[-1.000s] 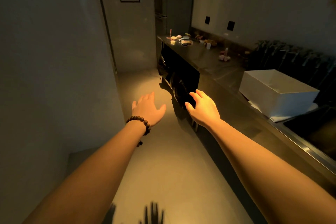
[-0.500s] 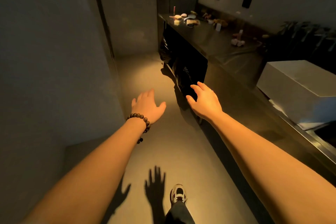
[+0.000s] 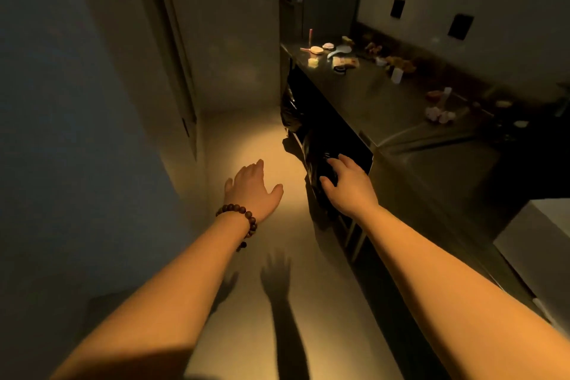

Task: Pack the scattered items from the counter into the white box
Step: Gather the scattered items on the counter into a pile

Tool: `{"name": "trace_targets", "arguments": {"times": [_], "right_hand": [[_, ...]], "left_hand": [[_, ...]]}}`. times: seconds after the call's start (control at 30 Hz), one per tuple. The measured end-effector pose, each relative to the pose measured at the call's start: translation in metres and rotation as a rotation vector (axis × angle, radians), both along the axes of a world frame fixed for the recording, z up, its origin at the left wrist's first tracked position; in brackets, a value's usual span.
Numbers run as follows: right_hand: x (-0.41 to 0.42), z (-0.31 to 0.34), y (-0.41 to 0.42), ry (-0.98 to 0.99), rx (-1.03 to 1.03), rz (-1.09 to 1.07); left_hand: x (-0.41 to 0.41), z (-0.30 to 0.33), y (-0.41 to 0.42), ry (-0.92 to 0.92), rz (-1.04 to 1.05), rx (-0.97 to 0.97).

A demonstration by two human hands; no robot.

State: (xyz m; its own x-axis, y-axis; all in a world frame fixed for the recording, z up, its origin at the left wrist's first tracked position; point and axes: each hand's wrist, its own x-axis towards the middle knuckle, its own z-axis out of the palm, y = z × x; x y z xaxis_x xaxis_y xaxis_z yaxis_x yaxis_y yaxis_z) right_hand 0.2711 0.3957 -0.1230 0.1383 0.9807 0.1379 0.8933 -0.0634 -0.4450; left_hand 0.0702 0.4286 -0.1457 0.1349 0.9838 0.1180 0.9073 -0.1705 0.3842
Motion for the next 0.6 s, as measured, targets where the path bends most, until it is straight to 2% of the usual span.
{"name": "trace_targets", "arguments": {"times": [0.33,0.6], "right_hand": [[0.003,-0.028,0.161,-0.01,-0.016,0.025],[-0.015,-0.057,0.331,-0.062,-0.005,-0.05]], "left_hand": [[0.004,-0.016,0.159,0.018,0.016,-0.017],[-0.004,-0.043,0.33,0.042,-0.01,-0.058]]}}
